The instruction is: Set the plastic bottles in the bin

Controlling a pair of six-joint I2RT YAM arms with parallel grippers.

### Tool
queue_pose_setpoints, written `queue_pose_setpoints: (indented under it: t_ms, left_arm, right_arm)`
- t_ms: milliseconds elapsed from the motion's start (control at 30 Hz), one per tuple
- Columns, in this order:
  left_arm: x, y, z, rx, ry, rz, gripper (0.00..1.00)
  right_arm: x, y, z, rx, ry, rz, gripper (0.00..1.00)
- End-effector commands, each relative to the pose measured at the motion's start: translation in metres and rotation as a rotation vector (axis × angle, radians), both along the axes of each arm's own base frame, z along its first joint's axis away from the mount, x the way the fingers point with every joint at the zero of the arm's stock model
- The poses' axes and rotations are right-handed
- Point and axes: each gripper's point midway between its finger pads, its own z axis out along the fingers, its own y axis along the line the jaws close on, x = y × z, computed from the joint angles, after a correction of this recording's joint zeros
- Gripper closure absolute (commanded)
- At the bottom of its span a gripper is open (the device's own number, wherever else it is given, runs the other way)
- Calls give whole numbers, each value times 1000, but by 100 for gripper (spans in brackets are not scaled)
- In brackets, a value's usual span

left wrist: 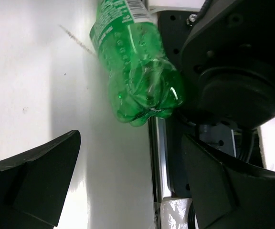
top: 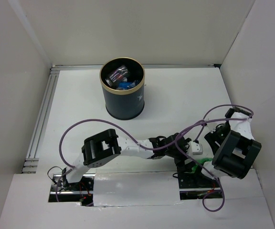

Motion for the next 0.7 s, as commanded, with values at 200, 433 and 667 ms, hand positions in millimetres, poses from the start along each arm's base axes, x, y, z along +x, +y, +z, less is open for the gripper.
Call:
queue_pose_setpoints:
  t_ms: [200, 433, 667]
  left_arm:
    - [6, 26, 21, -31, -82, 67, 1]
    - [3, 62, 26, -3, -88, 108, 1]
    - [5, 81, 36, 20, -97, 152, 1]
  right_arm:
    - [9, -18, 23, -50, -55, 189, 25]
    - [3, -15, 26, 10, -103, 528, 24]
    - [-22, 10, -2, 109, -93, 739, 24]
